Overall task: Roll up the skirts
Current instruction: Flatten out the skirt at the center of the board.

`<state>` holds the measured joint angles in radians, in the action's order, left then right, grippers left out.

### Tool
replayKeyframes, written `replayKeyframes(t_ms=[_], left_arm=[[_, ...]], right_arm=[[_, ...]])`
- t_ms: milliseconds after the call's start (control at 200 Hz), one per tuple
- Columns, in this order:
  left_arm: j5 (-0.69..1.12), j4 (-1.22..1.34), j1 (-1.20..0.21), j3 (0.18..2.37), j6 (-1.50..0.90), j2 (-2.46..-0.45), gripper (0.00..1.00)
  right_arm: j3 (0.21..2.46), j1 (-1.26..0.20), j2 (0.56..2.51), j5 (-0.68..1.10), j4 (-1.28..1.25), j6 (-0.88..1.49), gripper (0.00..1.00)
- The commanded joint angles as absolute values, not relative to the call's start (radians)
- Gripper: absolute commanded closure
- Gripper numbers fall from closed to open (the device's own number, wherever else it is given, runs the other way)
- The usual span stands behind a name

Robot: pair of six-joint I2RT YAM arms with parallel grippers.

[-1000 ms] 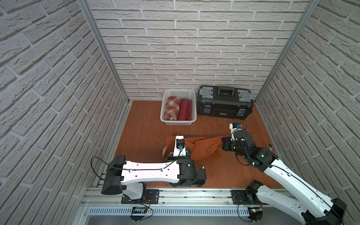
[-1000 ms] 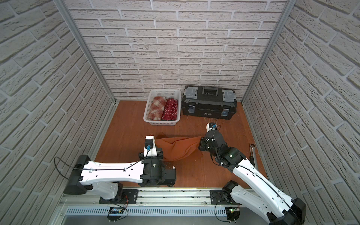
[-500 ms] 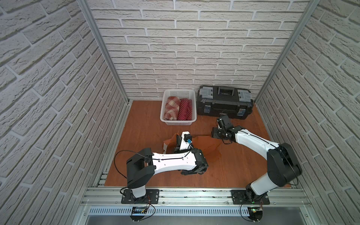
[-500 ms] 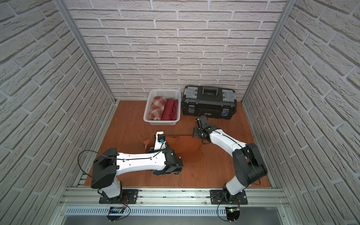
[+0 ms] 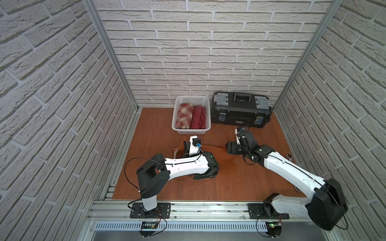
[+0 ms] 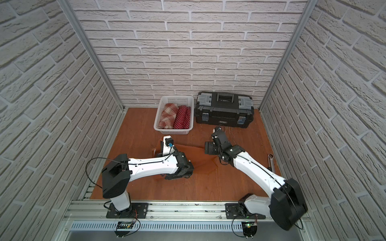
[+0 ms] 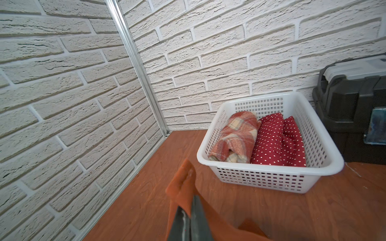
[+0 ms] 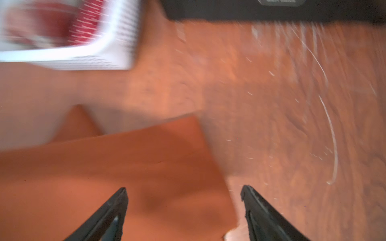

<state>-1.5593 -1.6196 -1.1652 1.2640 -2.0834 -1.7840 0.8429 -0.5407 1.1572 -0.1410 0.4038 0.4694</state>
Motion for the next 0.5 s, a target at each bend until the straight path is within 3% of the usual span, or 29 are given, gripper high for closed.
replayKeyframes(t_ms=[0,120,225,315,345,360,410,495], left_arm=[[-1.705,-1.804,-1.165,1.251,-2.187,-1.793,1.00],[-1.705,-1.804,-1.174,1.235,-2.207,-1.773,1.00],[-1.704,-1.804,-1.191,1.214,-2.235,-1.750,1.00],[-1.705,-1.805,-1.214,1.215,-2.219,-1.756,1.00],[-1.705,-1.804,-1.219,1.211,-2.216,-1.757,1.00],[-1.704,-1.804,-1.220,1.208,-2.216,-1.756,1.00],[-1.704,-1.805,-1.221,1.189,-2.227,-1.738,1.00],[-1.704,-1.806,-1.215,1.154,-2.246,-1.691,1.00]], right_arm=[[0.788,-0.618,1.067,-0.162,0.451,0.419,0.14],[0.796,-0.617,0.914,-0.553,0.600,0.452,0.16],[0.697,-0.612,0.744,-0.929,0.420,0.292,0.16],[0.555,-0.608,0.707,-0.958,0.108,0.072,0.16],[0.509,-0.606,0.722,-0.945,0.006,-0.013,0.02],[0.485,-0.606,0.736,-0.938,-0.038,-0.065,0.00],[0.412,-0.592,0.806,-0.885,-0.200,-0.180,0.00],[0.413,-0.561,0.958,-0.951,-0.341,-0.214,0.00]])
